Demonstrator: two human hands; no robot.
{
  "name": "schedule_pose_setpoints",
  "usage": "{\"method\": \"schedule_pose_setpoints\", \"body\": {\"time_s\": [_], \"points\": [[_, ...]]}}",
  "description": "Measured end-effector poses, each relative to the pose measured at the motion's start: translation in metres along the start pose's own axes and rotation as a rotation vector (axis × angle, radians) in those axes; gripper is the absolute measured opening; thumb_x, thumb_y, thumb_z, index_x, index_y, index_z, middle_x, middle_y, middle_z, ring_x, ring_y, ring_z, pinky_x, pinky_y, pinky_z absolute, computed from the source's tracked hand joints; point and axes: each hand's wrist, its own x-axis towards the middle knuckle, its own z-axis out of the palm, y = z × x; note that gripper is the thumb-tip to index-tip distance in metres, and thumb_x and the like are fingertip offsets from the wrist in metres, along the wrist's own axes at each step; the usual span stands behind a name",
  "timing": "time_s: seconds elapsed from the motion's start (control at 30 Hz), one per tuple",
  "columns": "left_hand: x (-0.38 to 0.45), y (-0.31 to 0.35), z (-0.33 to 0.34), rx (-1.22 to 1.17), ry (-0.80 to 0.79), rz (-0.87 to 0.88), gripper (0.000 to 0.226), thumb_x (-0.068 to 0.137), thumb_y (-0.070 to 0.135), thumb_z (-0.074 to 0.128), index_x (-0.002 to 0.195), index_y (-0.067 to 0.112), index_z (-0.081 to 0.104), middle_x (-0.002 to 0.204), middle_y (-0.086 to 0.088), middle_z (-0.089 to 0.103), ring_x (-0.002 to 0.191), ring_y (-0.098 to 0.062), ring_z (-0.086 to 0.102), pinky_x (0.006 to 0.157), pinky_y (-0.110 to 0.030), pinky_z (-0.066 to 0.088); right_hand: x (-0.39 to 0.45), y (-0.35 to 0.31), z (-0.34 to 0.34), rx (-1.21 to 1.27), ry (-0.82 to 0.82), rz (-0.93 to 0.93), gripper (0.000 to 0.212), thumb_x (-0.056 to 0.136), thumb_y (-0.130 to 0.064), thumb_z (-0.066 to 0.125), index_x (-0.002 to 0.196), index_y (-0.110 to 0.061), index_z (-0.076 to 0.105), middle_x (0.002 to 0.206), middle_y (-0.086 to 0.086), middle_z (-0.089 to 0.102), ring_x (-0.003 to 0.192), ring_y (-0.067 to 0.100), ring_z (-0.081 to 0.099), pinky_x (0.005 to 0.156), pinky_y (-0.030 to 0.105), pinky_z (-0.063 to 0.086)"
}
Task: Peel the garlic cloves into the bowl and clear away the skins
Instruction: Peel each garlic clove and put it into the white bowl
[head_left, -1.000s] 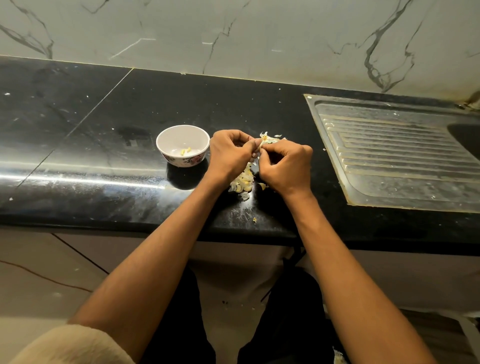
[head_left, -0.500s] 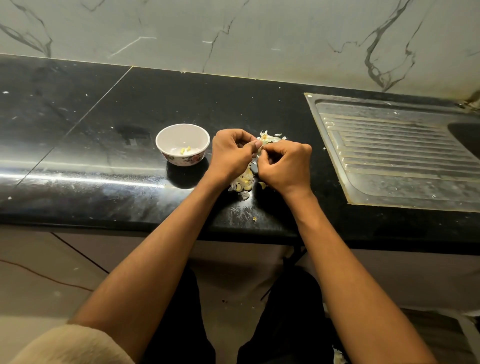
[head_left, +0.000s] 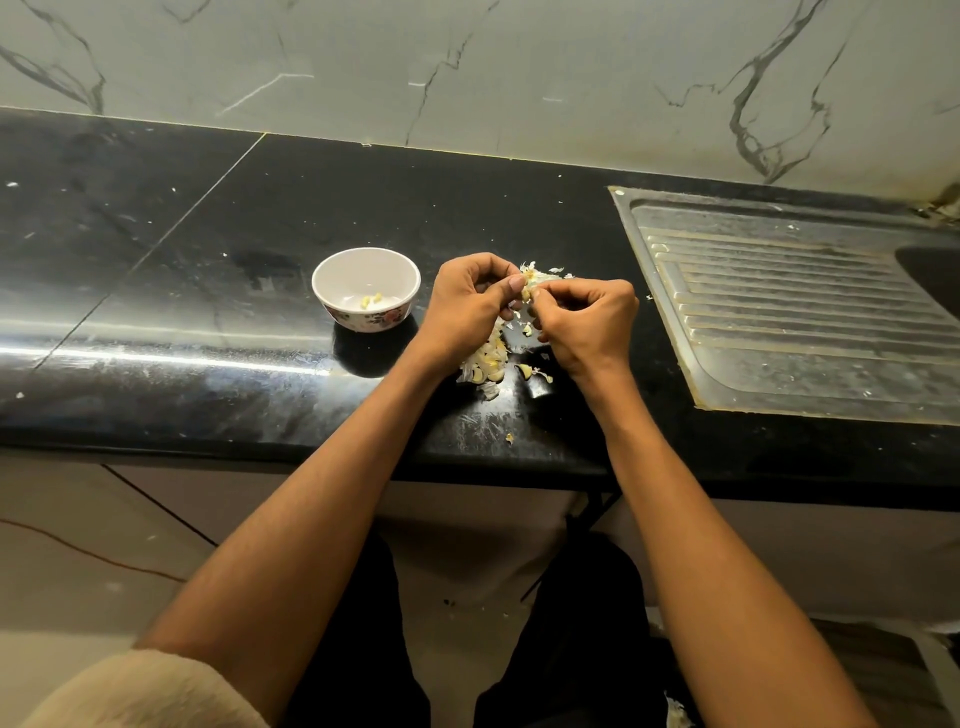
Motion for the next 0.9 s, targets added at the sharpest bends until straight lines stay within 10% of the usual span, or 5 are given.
{"method": "schedule_pose_setpoints", "body": {"time_s": [0.27,0.47,0.9], "points": [[0.0004,0.0017,-0.0010,0.031,-0.044,0.016,0.013,0.100,0.002,0.061,0.090,0.008,0.066,0.077,0.002,0.063,0.065,0.001,0.056,0.060,-0.019,0.047,0.0016,0.0003,0.0027,0.107,-0.013,0.147,0.015,0.083,-0.007,0.077,0.073,-0.019,0.080,0.066,0.002,0.075,0.058,0.021,0.073,0.056,0.039,0.061],[0.0010,0.0014,-0.0022,0.058,-0.021,0.084,0.016,0.098,0.005,0.064,0.088,0.018,0.065,0.096,-0.004,0.060,0.081,-0.009,0.058,0.064,-0.022,0.049,0.0025,-0.0019,-0.0007,0.342,-0.106,0.227,0.008,0.087,0.005,0.069,0.087,0.007,0.077,0.078,0.025,0.072,0.059,0.023,0.064,0.048,0.029,0.052],[-0.0002,0.0033,-0.0007,0.026,0.019,0.035,0.012,0.101,0.001,0.060,0.090,0.007,0.062,0.073,-0.002,0.060,0.059,-0.001,0.056,0.059,-0.020,0.050,0.0004,-0.0027,0.0013,0.292,-0.144,0.216,0.005,0.087,0.004,0.074,0.083,0.001,0.077,0.071,0.016,0.074,0.056,0.021,0.067,0.050,0.028,0.055]]}}
